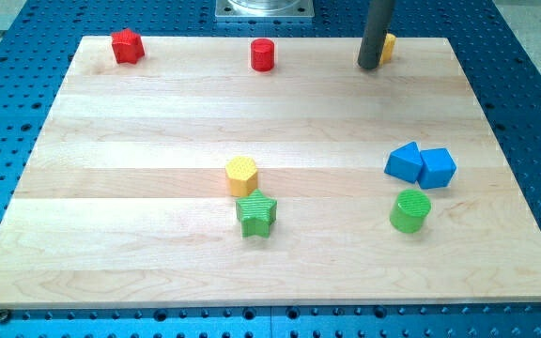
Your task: Place green star bottom of red star
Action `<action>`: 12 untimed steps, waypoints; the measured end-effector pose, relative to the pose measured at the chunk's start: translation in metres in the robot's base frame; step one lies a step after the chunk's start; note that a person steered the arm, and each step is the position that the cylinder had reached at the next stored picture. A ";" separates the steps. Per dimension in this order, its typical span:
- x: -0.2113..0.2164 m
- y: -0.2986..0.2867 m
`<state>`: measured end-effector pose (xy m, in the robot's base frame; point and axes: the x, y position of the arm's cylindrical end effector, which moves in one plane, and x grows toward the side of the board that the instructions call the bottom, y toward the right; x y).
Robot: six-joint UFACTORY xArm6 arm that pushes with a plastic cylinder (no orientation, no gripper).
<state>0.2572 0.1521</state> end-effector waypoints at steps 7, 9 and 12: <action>0.177 0.137; 0.322 0.048; 0.284 -0.169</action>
<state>0.5411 -0.0166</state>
